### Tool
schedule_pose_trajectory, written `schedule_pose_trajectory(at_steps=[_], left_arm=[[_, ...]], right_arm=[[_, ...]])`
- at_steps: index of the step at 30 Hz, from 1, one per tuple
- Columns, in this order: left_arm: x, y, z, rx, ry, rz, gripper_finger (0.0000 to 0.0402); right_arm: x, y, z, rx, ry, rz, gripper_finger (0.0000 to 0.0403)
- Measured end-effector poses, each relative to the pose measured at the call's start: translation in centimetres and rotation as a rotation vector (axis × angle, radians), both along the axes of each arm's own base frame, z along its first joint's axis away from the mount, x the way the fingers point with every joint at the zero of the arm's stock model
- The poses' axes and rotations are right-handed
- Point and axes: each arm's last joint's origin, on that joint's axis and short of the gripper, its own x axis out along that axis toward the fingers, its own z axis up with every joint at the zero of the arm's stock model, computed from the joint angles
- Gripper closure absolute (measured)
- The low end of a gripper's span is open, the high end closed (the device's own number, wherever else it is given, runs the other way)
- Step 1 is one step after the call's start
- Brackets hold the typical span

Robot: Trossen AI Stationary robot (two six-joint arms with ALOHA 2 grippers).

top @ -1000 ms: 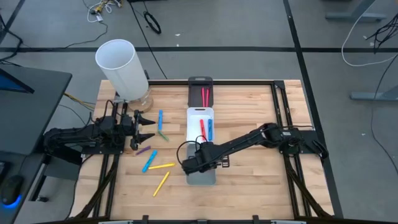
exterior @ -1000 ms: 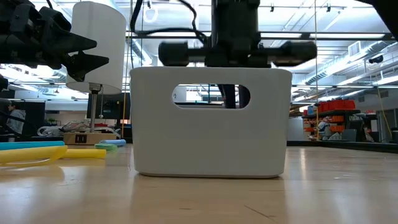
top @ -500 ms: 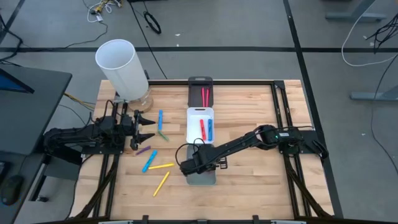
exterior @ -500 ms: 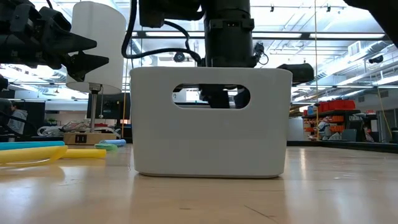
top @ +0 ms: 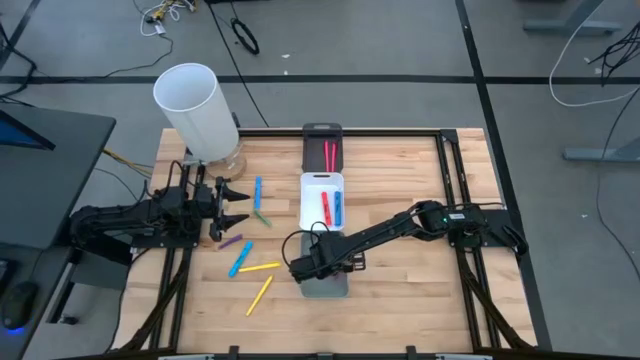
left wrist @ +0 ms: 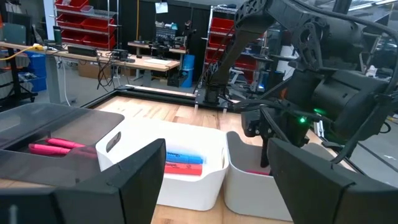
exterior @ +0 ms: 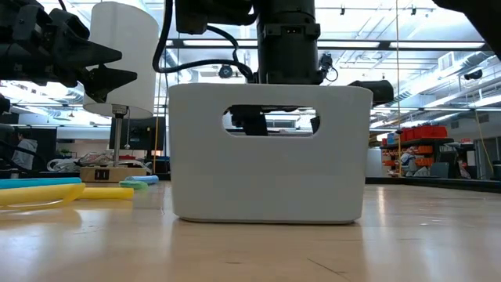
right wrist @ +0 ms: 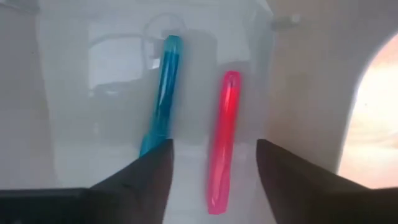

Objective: Pick & Place Markers
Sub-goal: Put the yellow pen into the black bin

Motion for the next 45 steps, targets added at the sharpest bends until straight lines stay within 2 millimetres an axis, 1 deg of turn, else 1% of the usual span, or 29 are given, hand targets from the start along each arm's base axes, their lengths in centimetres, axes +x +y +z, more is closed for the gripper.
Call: schedule_pose_trajectory(at_steps=[5, 10, 14, 17, 25, 28, 31, 33, 38, 42, 45], left_arm=[[0.0, 0.0, 0.0, 0.0, 0.0, 0.0, 0.0113], [0.0, 0.0, 0.0, 0.0, 0.0, 0.0, 0.0113], [0.0, 0.0, 0.0, 0.0, 0.0, 0.0, 0.0113], [0.0, 0.0, 0.0, 0.0, 0.001, 0.0, 0.0113], [0.0, 0.0, 0.0, 0.0, 0.0, 0.0, 0.0113], [0.0, 0.0, 0.0, 0.0, 0.0, 0.0, 0.0113], [0.0, 0.0, 0.0, 0.0, 0.0, 0.0, 0.0113], [0.0, 0.0, 0.0, 0.0, 0.003, 0.0, 0.0113], [0.0, 0.0, 0.0, 0.0, 0.001, 0.0, 0.0113], [0.0, 0.0, 0.0, 0.0, 0.001, 0.0, 0.0113], [0.0, 0.0, 0.0, 0.0, 0.001, 0.0, 0.0113]], right_arm=[[-0.4, -0.3, 1.3, -0.061, -0.011, 0.07, 0.0124], [-0.7, -1.0, 3.2, -0.128, -0.039, 0.168, 0.0104], [-0.8, -1.2, 3.8, -0.172, -0.049, 0.25, 0.0101], [-0.7, -1.3, 4.8, -0.218, -0.077, 0.372, 0.0101], [0.7, -0.9, 6.9, -0.367, -0.204, 0.84, 0.0101], [1.3, -0.4, 8.0, -0.425, -0.267, 1.042, 0.0101], [1.7, 0.0, 9.1, -0.493, -0.32, 1.197, 0.0101], [2.1, 0.1, 9.3, -0.528, -0.338, 1.27, 0.0101], [2.8, -0.5, 9.7, -0.612, -0.324, 1.433, 0.0101], [4.0, -1.3, 10.0, -0.699, -0.386, 1.468, 0.0101], [4.4, -2.3, 9.6, -0.768, -0.418, 1.49, 0.0101]])
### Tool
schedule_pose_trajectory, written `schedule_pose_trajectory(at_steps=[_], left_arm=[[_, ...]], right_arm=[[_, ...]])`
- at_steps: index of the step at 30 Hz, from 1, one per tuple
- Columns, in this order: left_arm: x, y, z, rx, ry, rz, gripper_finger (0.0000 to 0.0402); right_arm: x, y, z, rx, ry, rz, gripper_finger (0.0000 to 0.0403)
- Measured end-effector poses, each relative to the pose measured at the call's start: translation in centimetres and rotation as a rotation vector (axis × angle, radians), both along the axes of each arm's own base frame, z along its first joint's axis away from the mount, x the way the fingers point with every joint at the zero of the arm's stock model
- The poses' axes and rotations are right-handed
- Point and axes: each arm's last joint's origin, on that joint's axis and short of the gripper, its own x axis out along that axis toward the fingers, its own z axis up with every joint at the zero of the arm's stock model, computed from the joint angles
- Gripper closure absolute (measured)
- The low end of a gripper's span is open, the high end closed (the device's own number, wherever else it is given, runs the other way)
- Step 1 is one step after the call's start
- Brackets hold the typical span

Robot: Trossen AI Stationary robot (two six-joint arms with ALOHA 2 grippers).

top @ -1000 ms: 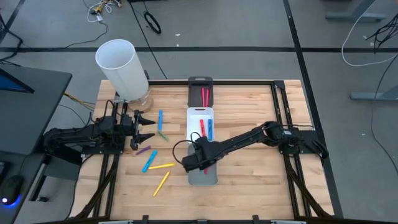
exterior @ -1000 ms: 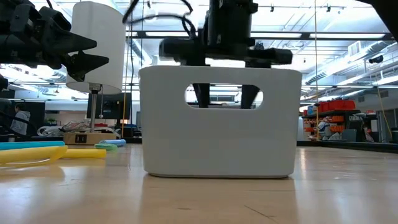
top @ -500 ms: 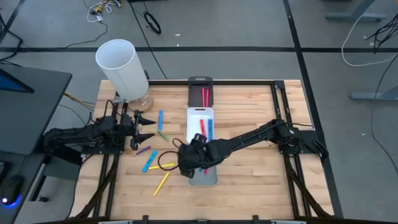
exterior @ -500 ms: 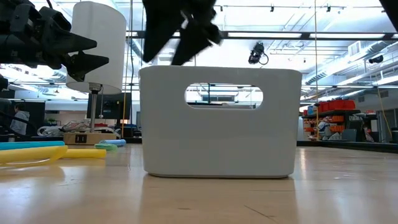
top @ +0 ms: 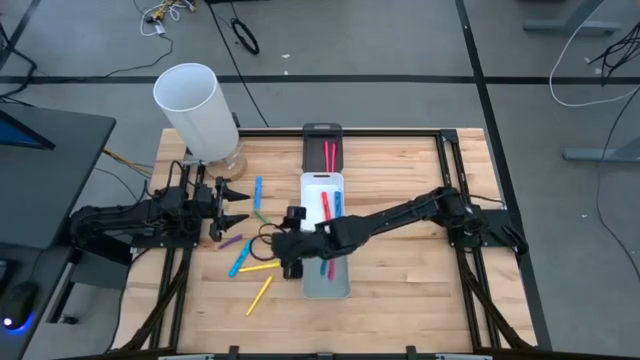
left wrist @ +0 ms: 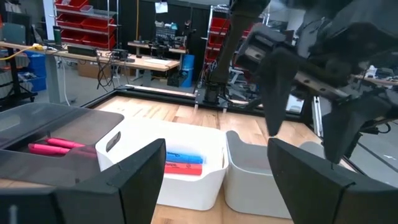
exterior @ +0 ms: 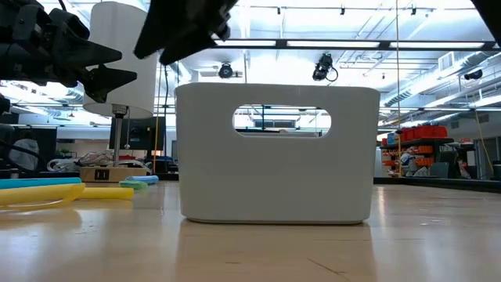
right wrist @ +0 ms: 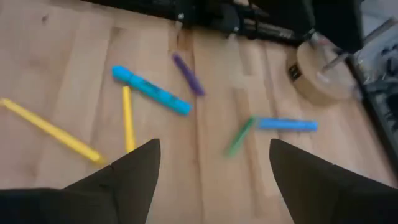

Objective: Pick & Place Markers
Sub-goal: Put the yellow pen into the black bin

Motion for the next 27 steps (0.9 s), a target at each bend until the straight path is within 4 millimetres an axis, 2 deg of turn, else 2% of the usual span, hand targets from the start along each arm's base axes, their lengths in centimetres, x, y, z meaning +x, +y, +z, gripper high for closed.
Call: schedule_pose_trajectory(at_steps=[5, 13, 19, 23, 27], left_arm=[[0.0, 0.0, 0.0, 0.0, 0.0, 0.0, 0.0113], [0.0, 0.0, 0.0, 0.0, 0.0, 0.0, 0.0113], [0.0, 0.0, 0.0, 0.0, -0.001, 0.0, 0.0113], [0.0, 0.0, 0.0, 0.0, -0.001, 0.0, 0.0113], [0.0, 0.0, 0.0, 0.0, 0.002, 0.0, 0.0113]], right_arm=[[-1.0, -2.7, 1.1, -0.024, -0.155, -0.004, 0.0101], [-6.7, -6.5, 2.4, -0.021, -0.415, -0.041, 0.0101], [-10.8, -8.7, 1.8, -0.044, -0.548, -0.054, 0.0101], [-13.5, -9.9, 1.3, -0.003, -0.642, -0.024, 0.0101], [-16.8, -11.2, 0.3, 0.032, -0.745, -0.069, 0.0101]])
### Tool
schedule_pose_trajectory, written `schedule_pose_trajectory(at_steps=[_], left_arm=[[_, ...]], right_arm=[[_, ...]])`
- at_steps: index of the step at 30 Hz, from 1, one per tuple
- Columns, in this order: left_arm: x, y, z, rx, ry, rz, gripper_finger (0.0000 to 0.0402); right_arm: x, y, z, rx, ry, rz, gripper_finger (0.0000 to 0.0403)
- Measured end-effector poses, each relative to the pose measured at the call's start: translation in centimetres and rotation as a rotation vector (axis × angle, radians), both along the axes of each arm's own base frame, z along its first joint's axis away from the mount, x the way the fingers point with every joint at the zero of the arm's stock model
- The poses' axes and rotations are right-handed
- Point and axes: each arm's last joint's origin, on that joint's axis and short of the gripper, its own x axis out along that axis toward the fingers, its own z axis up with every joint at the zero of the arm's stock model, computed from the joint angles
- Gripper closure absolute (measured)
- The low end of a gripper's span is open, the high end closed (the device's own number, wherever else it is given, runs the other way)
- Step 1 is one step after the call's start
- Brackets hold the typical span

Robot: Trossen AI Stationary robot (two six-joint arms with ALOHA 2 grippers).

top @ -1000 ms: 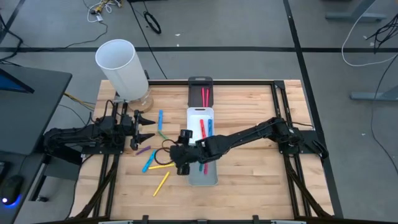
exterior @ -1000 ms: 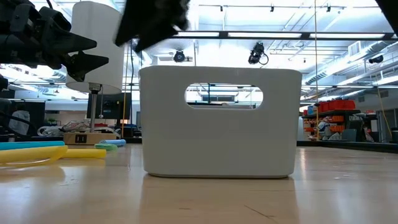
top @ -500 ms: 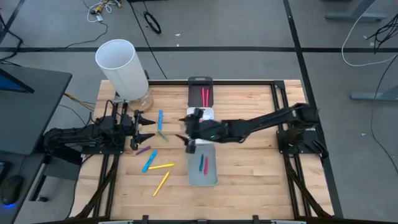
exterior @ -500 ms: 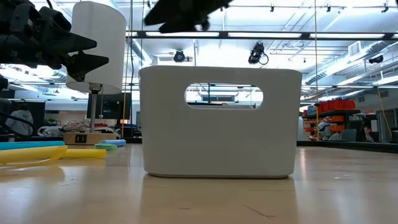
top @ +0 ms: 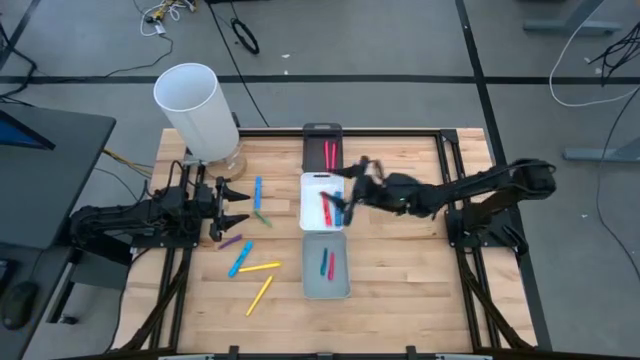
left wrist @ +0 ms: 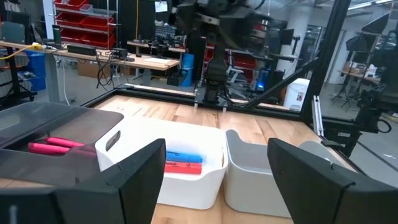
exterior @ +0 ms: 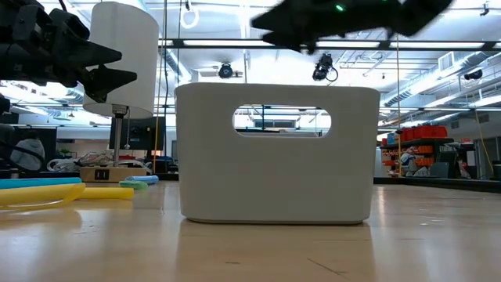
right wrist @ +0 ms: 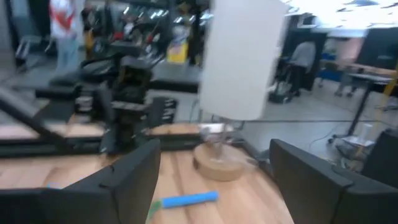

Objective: Pick & Place Markers
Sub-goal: Put the yellow pen into the black bin

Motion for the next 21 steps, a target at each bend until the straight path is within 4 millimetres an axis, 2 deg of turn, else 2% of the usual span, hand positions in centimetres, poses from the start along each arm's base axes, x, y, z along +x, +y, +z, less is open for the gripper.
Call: schedule_pose_trajectory(at_steps=[4, 13, 21], left_arm=[[0.0, 0.0, 0.0, 0.0, 0.001, 0.001, 0.0113], [0.0, 0.0, 0.0, 0.0, 0.002, 0.001, 0.0113], [0.0, 0.0, 0.0, 0.0, 0.003, 0.0, 0.0113]], right_arm=[[-3.5, -1.1, -1.5, 0.005, -0.065, -0.038, 0.0101], [-10.9, -3.1, -5.8, 0.048, -0.034, -0.138, 0.0101], [-15.3, -3.8, -7.9, 0.043, -0.061, -0.211, 0.0101]])
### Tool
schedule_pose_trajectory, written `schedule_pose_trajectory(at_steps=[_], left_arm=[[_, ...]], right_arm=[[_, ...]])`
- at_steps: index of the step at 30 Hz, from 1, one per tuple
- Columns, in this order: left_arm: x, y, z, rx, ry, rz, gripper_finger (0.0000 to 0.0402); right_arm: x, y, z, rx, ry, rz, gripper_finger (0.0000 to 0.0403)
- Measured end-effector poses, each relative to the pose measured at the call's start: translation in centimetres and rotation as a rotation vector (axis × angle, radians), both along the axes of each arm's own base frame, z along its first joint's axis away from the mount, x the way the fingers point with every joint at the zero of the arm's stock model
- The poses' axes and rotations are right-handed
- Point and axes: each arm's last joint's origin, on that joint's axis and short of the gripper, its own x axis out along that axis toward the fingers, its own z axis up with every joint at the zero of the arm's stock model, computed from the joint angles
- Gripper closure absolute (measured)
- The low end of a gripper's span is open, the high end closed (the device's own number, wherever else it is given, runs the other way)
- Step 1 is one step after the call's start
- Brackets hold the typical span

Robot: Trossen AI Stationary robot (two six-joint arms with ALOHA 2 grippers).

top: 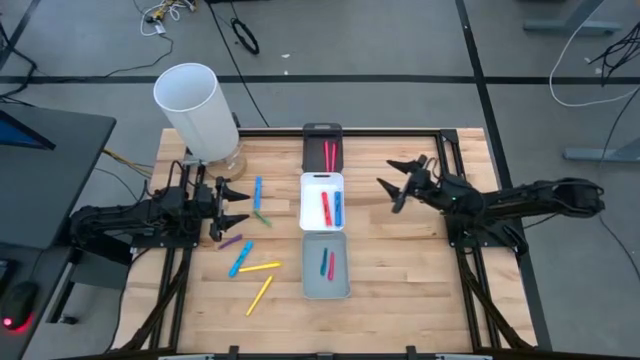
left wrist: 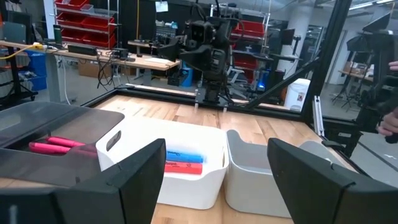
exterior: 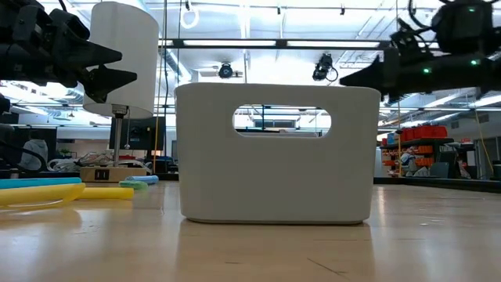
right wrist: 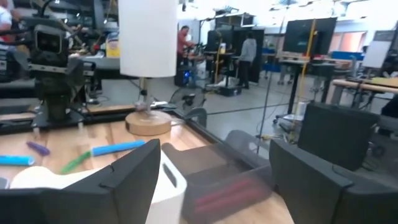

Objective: Pick & Place Markers
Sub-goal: Put the yellow pen into the black bin

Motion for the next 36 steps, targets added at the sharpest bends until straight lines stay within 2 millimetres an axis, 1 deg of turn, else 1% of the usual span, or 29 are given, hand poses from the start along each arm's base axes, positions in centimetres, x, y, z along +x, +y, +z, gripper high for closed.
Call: schedule_pose_trajectory(at_steps=[7, 13, 20, 23, 29, 36], left_arm=[[0.0, 0.0, 0.0, 0.0, 0.001, 0.0, 0.0113], [0.0, 0.0, 0.0, 0.0, 0.001, 0.0, 0.0113], [0.0, 0.0, 0.0, 0.0, 0.001, 0.0, 0.0113], [0.0, 0.0, 0.0, 0.0, 0.001, 0.0, 0.0113], [0.0, 0.0, 0.0, 0.0, 0.001, 0.0, 0.0113], [0.0, 0.0, 0.0, 0.0, 0.001, 0.0, 0.0113]], right_arm=[[-2.0, 0.1, 0.2, -0.027, -0.089, -0.005, 0.0101], [-2.7, 0.1, 0.3, -0.021, -0.089, -0.016, 0.0101], [-3.5, 0.2, -1.0, 0.016, 0.076, -0.019, 0.0101], [-3.9, 0.3, -1.5, 0.055, 0.122, -0.019, 0.0101], [-4.7, 0.5, -1.8, 0.091, 0.137, -0.022, 0.0101], [-5.6, 0.5, -1.7, 0.157, 0.078, -0.086, 0.0101]])
